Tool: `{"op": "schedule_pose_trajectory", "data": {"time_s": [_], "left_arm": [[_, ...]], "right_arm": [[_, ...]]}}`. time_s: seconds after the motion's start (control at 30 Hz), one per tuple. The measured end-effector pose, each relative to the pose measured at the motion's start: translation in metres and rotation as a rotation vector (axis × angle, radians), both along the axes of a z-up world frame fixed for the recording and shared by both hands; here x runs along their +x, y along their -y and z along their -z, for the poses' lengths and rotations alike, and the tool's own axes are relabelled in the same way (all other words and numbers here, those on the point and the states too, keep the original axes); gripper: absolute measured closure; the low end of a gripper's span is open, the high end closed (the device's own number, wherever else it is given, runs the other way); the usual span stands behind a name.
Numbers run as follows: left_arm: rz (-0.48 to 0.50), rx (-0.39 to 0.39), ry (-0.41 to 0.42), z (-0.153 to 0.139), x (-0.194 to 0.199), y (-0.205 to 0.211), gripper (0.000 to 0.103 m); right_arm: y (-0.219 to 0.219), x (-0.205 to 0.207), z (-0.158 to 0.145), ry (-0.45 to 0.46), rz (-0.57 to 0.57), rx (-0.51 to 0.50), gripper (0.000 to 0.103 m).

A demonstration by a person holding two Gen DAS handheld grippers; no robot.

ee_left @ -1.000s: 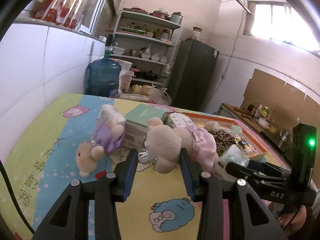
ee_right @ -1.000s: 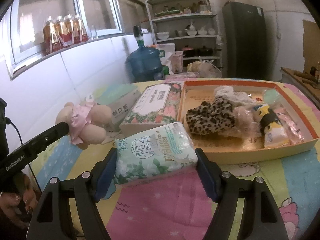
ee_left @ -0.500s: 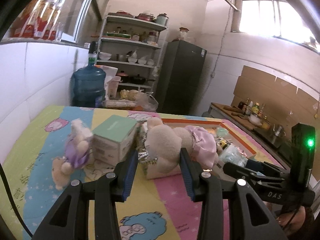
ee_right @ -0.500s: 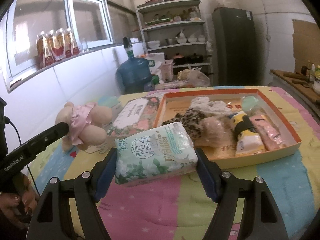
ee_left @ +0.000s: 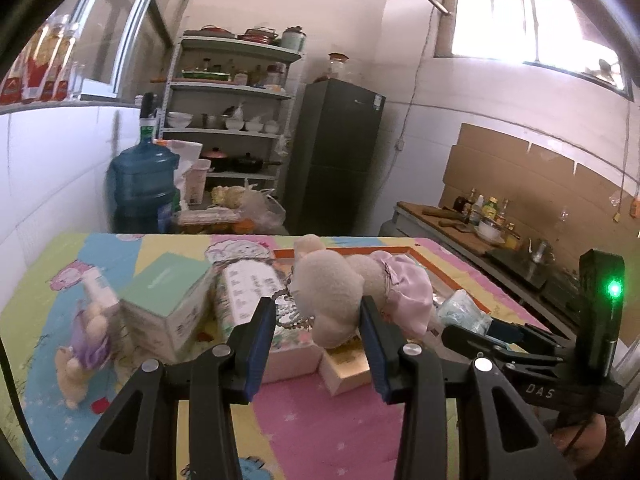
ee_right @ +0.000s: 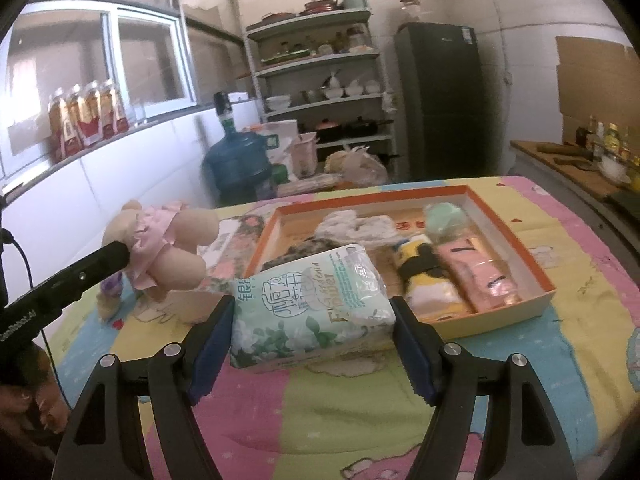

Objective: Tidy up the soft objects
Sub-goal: 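Carry the pink-dressed teddy bear and mint tissue pack with both grippers over the tray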

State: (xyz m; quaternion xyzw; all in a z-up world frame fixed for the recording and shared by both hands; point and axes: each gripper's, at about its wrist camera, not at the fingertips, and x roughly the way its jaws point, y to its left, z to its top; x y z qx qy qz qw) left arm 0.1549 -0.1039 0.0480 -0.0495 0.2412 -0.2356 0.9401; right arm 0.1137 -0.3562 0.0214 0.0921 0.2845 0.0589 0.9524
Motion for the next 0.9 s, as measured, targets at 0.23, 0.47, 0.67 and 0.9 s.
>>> {"op": "schedule_pose_trajectory", "data": {"time_s": [0.23, 0.47, 0.67, 0.9], "left_arm": [[0.035, -0.002, 0.003, -0.005, 0.013, 0.026, 0.060], [0.051, -0.004, -0.002, -0.007, 0.028, 0.049, 0.060], [0.063, 0.015, 0.011, -0.009, 0.035, 0.072, 0.060], [0.060, 0.036, 0.012, -0.011, 0.050, 0.097, 0.060]], "right_arm": [[0.025, 0.001, -0.001, 0.008, 0.050, 0.005, 0.026], [0.050, 0.006, -0.001, 0.015, 0.090, 0.008, 0.026], [0.070, 0.012, -0.002, 0.024, 0.115, 0.010, 0.026], [0.089, 0.024, -0.003, 0.033, 0.130, 0.004, 0.026]]}}
